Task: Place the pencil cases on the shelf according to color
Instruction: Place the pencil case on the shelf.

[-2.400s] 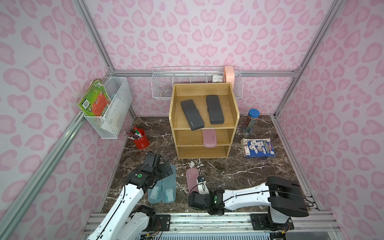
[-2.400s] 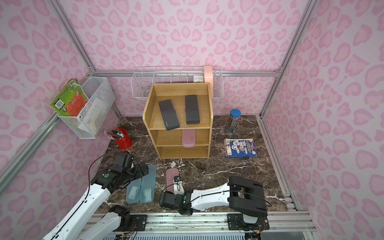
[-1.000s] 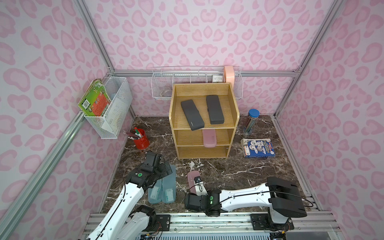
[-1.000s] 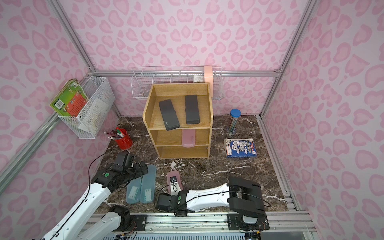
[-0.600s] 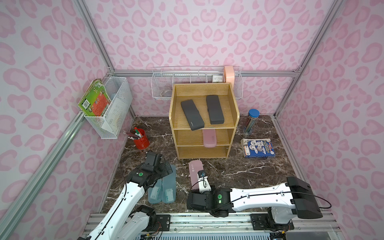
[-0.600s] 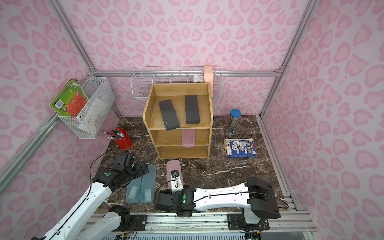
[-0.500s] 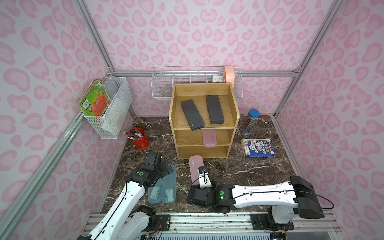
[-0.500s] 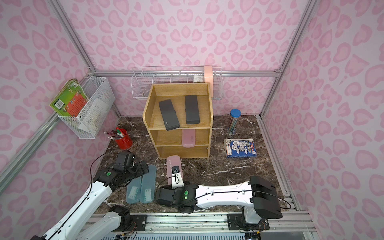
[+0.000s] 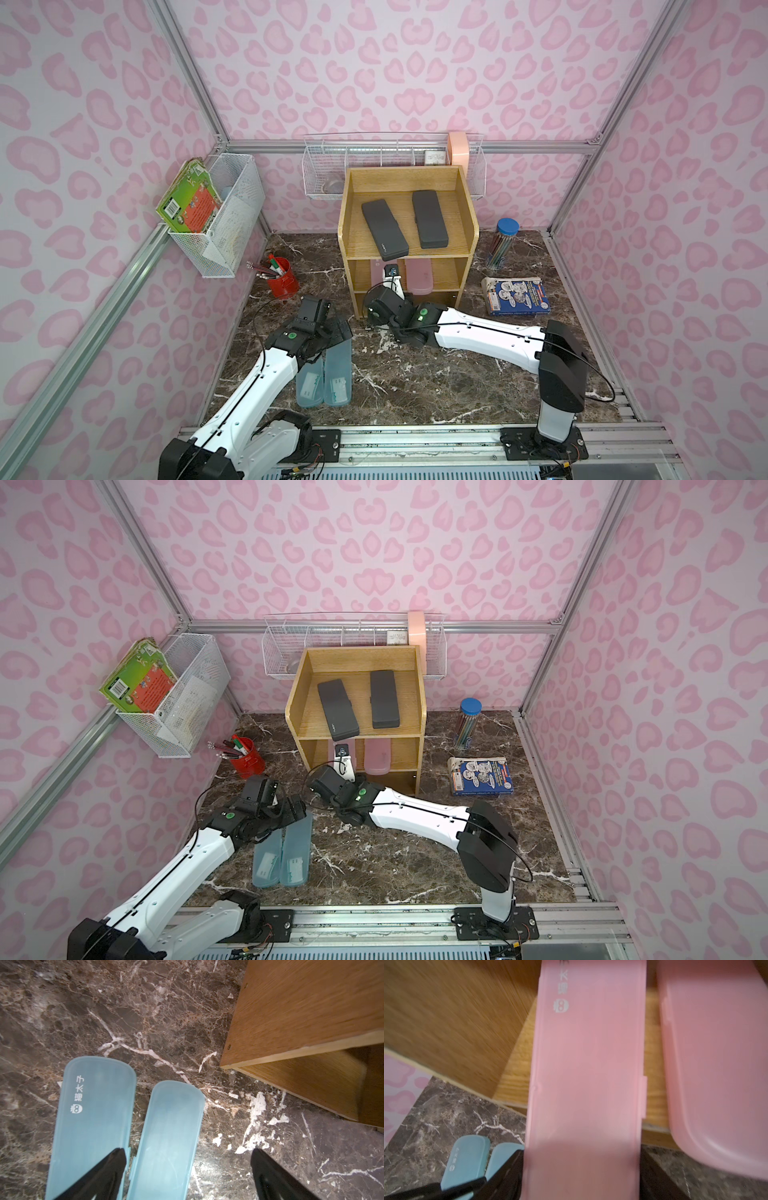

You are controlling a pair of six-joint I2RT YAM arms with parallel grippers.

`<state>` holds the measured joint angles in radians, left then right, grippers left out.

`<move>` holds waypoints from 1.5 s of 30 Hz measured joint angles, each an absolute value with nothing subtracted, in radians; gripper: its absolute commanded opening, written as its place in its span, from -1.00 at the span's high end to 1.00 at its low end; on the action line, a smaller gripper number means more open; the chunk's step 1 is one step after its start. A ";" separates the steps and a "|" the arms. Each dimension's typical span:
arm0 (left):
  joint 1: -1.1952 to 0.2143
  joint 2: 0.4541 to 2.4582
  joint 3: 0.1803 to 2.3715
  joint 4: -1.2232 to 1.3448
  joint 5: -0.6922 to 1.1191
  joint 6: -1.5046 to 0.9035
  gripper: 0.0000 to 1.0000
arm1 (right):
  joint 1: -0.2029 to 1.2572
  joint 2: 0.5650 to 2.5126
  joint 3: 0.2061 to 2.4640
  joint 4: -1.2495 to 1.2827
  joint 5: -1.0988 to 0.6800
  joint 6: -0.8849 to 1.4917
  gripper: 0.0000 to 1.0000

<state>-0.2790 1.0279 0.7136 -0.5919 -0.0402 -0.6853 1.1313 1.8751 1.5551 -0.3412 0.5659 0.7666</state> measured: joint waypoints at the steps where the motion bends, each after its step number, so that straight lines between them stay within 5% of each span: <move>1: -0.279 1.036 0.721 -0.590 -0.040 -0.685 -0.97 | 1.124 1.888 1.578 -0.341 0.556 0.754 -0.52; 9: -0.279 1.084 0.742 -0.577 -0.037 -0.672 -0.97 | 1.116 1.936 1.667 -0.416 0.492 0.736 -0.86; 23: -0.279 1.118 0.743 -0.566 -0.057 -0.648 -0.97 | 1.185 1.732 1.411 -0.276 0.482 0.725 -0.87; 26: -0.279 1.121 0.742 -0.567 -0.068 -0.646 -0.97 | 1.198 1.701 1.350 -0.242 0.484 0.733 -0.77; 32: -0.279 1.106 0.722 -0.559 -0.089 -0.643 -0.98 | 1.225 1.699 1.292 -0.224 0.478 0.757 -0.01; 45: -0.281 1.042 0.638 -0.579 -0.054 -0.652 -0.98 | 1.116 1.804 1.356 -0.136 0.389 0.700 0.04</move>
<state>-0.2810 1.0424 0.6376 -0.5789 -0.0544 -0.6518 1.1160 1.8042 1.3556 -0.1356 0.3889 0.6998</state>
